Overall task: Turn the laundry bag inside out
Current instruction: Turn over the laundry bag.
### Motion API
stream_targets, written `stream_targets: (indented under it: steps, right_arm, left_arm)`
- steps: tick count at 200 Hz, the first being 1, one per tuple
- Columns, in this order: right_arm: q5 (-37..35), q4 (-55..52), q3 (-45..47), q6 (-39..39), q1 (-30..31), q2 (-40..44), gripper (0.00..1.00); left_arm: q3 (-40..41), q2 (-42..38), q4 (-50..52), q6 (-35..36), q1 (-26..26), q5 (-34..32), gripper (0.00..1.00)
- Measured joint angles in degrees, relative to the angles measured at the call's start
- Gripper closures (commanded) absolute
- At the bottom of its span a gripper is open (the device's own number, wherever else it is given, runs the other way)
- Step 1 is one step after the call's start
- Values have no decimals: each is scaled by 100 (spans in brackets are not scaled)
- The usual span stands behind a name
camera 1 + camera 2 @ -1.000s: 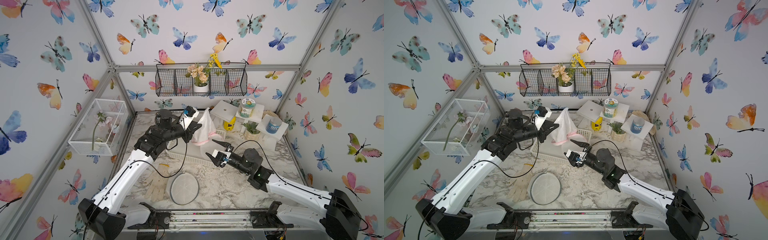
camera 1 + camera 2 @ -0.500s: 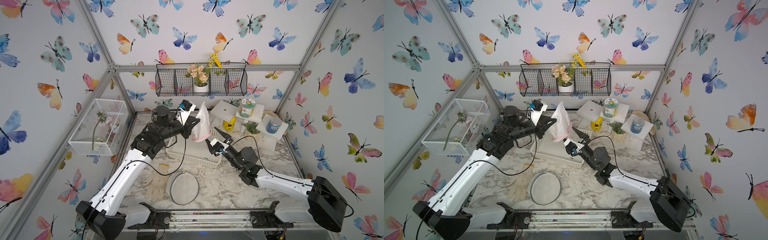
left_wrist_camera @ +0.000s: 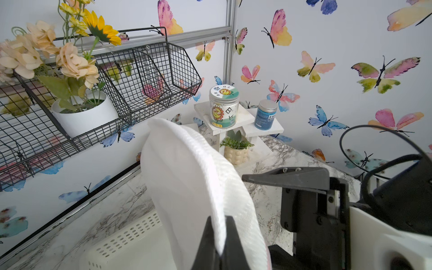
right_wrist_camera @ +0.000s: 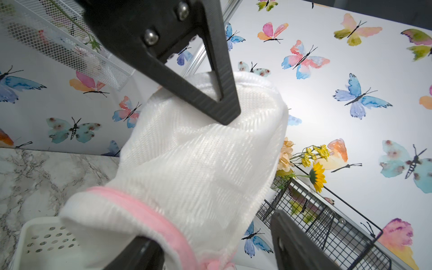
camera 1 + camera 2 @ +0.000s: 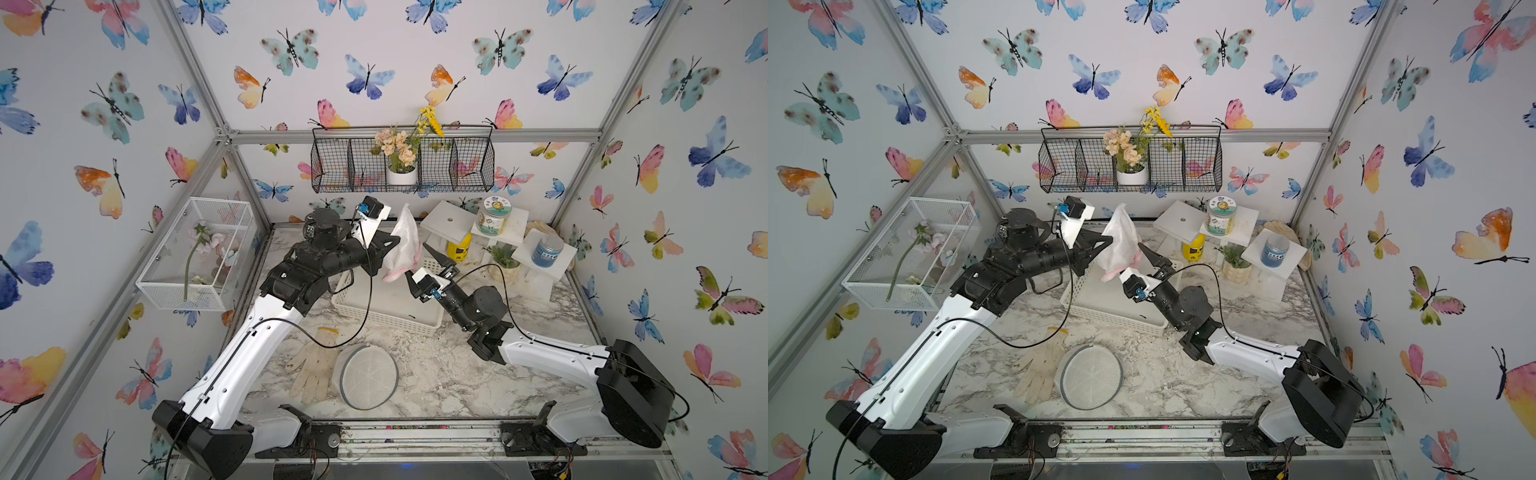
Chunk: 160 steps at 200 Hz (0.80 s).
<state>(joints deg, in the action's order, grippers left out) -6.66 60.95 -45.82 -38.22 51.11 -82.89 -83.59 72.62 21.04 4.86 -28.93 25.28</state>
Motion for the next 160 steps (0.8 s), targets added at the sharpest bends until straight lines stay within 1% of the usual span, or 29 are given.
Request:
stream_targets:
  steps: [21,42,64,88,117,160]
  right_arm:
    - [-249,199,-166,-20,-2,-151,27]
    - [-321,293,-181,-66,-2,-131,26]
    - [-308,195,-179,-181,-2,-28,26]
    - [-179,-201,-170,-271,-44,251,27]
    - [210,-826,-179,-348,-175,597,28]
    - [857,-2017,-516,-503,-376,697,30]
  left_arm:
    - [-31,20,92,-4,0,0,100]
    - [-70,24,262,26,0,-4,100]
    - [-138,31,468,295,-15,-52,100]
    - [-269,57,918,881,-151,-275,100]
    - [-387,92,1469,1687,-382,-455,100]
    - [-549,107,2339,2767,-483,-667,100]
